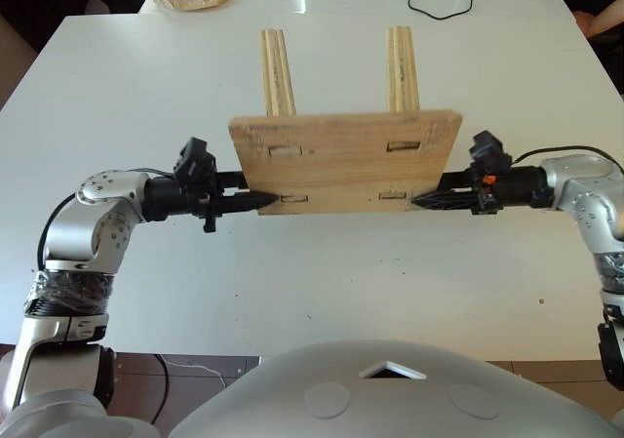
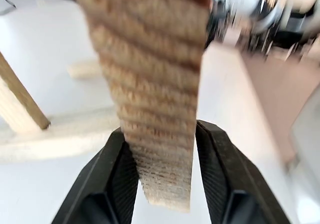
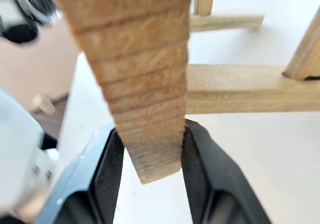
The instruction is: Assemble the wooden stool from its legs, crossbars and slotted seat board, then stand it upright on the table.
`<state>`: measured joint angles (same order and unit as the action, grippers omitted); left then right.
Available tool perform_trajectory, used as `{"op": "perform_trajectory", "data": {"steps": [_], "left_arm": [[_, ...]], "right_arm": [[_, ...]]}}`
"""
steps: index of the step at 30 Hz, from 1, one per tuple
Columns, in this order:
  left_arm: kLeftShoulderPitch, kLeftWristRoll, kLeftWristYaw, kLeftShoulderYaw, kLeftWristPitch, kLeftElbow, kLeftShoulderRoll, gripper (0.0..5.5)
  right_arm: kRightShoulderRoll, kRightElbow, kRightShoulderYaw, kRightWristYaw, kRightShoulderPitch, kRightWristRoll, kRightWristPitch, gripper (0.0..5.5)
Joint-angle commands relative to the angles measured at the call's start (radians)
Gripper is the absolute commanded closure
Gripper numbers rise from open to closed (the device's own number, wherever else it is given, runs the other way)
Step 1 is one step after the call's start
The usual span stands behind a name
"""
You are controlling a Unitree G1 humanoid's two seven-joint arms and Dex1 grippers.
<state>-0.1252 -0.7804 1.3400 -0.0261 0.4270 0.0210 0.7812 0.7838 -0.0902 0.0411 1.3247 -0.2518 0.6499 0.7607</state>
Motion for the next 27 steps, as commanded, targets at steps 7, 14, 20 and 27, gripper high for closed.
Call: {"op": "perform_trajectory", "data": {"steps": [7, 14, 20, 27], "left_arm": [[-0.208, -1.043, -1.496, -0.254, -0.407, 0.437, -0.519, 3.91], [-0.241, -0.976, -1.893, -0.213, -0.475, 0.403, -0.687, 3.91], [-0.273, -0.865, -2.125, -0.210, -0.475, 0.314, -0.753, 4.02], [-0.341, -0.845, -2.256, -0.221, -0.452, 0.237, -0.760, 4.14]], "right_arm": [[-0.517, -0.327, -0.183, -1.215, -0.255, 1.322, -0.336, 3.95], [-0.735, -0.278, -0.212, -1.695, -0.407, 1.263, -0.618, 3.95], [-0.867, -0.147, -0.239, -1.915, -0.418, 1.092, -0.659, 4.02], [-0.904, -0.133, -0.237, -2.045, -0.391, 0.973, -0.656, 4.10]]}}
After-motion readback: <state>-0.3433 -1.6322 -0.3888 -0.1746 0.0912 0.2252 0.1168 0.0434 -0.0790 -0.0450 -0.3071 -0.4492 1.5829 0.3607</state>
